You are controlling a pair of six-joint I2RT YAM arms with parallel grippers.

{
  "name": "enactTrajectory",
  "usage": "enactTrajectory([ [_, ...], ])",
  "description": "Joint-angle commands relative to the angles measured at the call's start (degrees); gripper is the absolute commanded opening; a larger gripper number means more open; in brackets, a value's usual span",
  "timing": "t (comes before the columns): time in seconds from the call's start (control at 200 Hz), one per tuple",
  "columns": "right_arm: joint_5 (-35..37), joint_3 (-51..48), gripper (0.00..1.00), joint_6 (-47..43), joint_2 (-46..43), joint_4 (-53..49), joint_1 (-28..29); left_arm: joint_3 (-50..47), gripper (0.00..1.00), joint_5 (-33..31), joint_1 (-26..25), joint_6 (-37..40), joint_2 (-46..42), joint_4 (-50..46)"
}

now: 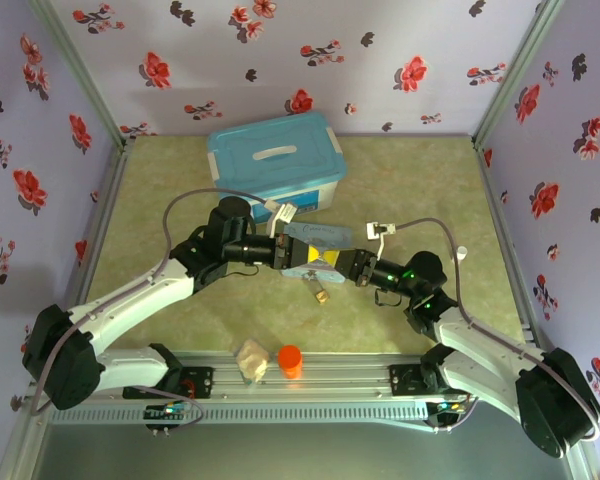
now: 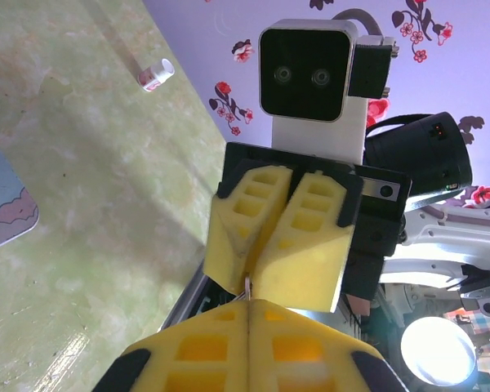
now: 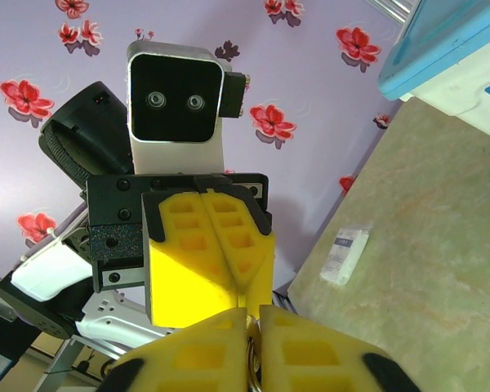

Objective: Unlock the padlock with the key

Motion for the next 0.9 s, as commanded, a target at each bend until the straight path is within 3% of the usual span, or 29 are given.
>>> enactTrajectory([
  [0.0, -0.99, 0.13, 0.18, 0.18, 0.55, 4.34, -0.22, 0.64, 0.0, 0.97, 0.34, 0.84, -0.88, 0.53],
  [0.18, -1.45, -0.05, 0.14, 1.39, 1.96, 7.08, -0.22, 0.34, 0.0, 1.0, 0.44, 0.55, -1.01, 1.24],
  [0.895, -2.77, -0.58, 0.16, 1.98, 2.68, 8.34, 0.21, 0.32, 0.0, 1.01, 0.54, -0.15, -0.6, 2.3],
])
